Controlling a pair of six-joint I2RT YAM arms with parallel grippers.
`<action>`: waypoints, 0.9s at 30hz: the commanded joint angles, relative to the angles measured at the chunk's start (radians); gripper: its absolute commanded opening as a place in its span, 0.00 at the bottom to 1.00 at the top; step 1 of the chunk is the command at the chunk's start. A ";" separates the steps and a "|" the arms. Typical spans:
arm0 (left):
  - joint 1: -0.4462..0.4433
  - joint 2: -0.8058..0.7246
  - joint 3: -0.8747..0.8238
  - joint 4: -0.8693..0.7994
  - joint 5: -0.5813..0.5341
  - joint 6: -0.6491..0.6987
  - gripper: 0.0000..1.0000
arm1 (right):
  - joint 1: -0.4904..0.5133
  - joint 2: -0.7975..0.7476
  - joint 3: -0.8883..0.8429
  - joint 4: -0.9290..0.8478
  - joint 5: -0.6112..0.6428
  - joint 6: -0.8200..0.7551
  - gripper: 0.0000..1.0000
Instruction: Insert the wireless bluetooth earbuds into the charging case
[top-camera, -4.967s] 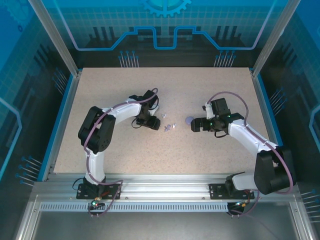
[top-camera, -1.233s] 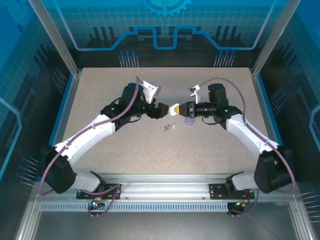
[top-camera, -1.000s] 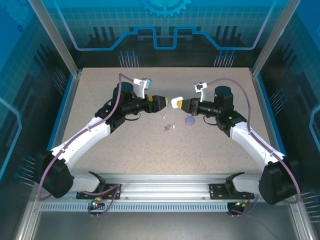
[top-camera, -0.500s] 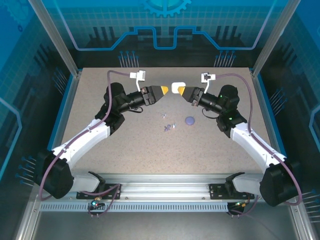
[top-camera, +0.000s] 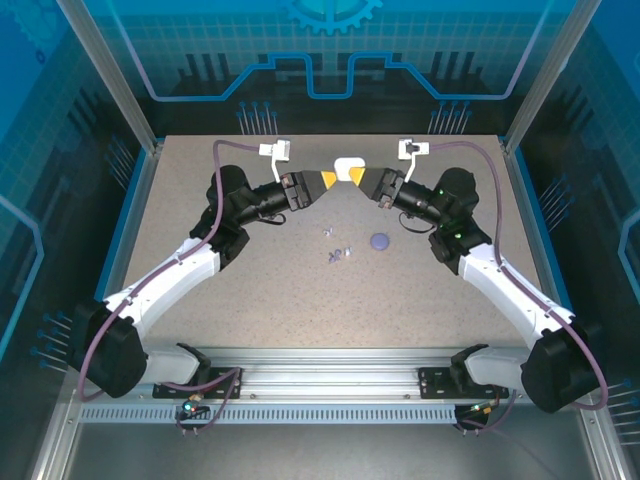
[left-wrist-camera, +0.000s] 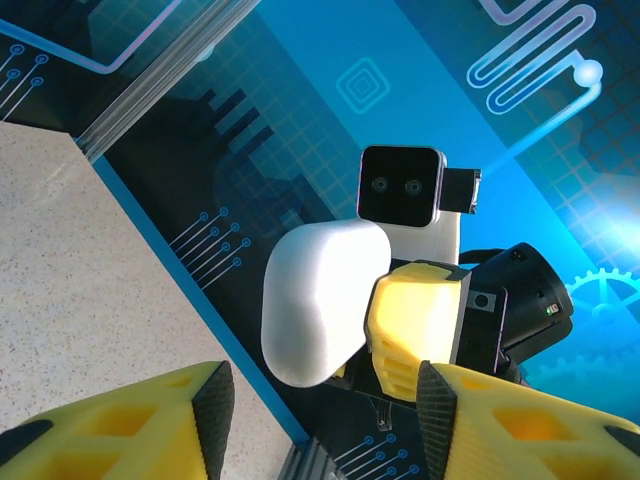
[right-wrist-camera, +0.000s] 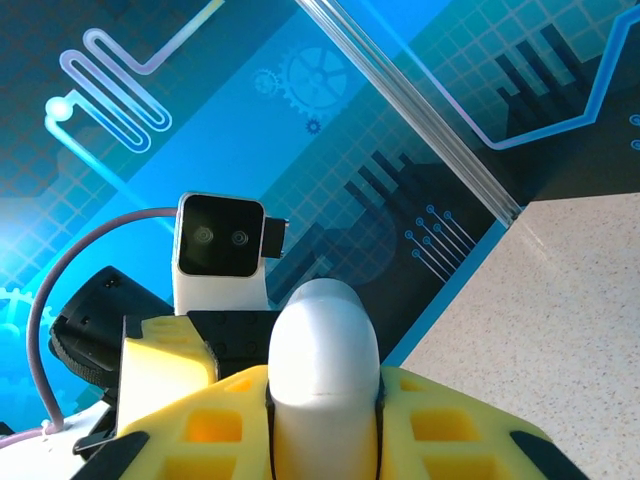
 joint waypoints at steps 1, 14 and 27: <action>-0.001 -0.004 0.009 0.062 0.023 0.002 0.52 | 0.023 -0.005 0.036 0.064 -0.001 0.022 0.15; -0.045 0.014 0.046 0.099 0.039 0.006 0.38 | 0.049 -0.003 0.042 0.072 -0.009 0.037 0.15; -0.057 0.011 0.061 0.145 0.031 -0.008 0.37 | 0.057 0.000 0.042 0.048 -0.032 0.027 0.15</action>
